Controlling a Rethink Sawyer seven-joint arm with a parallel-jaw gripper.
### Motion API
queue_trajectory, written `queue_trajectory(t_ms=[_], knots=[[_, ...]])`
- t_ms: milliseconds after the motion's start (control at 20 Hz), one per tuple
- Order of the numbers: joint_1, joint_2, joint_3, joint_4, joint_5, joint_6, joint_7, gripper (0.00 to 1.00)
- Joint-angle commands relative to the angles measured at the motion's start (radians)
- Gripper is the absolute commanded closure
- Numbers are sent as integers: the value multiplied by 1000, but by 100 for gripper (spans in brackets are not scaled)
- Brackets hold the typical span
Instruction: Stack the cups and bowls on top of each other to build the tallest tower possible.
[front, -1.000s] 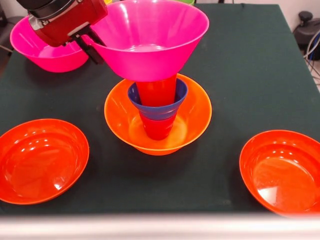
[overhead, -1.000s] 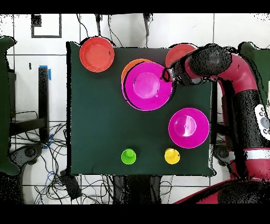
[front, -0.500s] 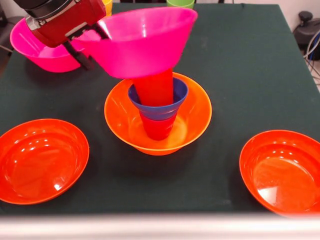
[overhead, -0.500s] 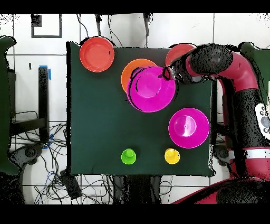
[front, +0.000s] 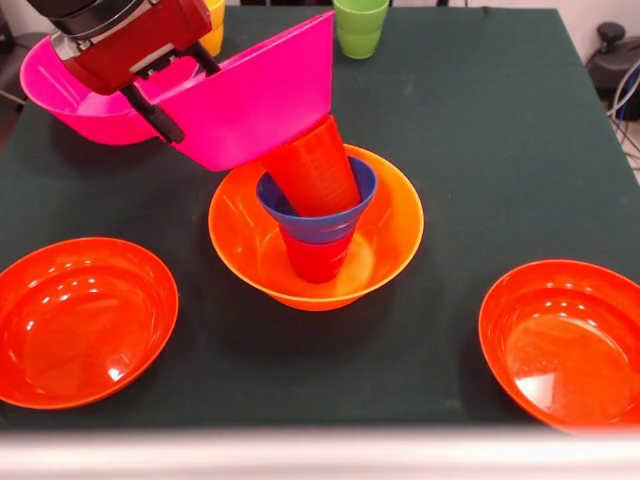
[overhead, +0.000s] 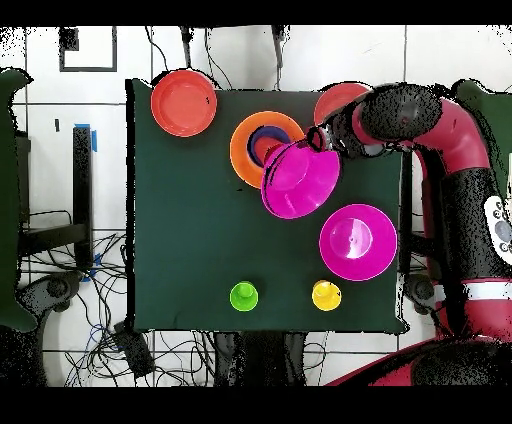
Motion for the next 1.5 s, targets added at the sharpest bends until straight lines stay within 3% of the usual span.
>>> queue_trajectory(t_ms=[50,400,450,1500], knots=[[34,22,-17,-16,-21,10,-198,0],[36,19,-21,-17,-24,15,-195,0],[35,19,-20,-16,-20,12,-187,100],[49,20,-34,-30,-9,44,-181,100]])
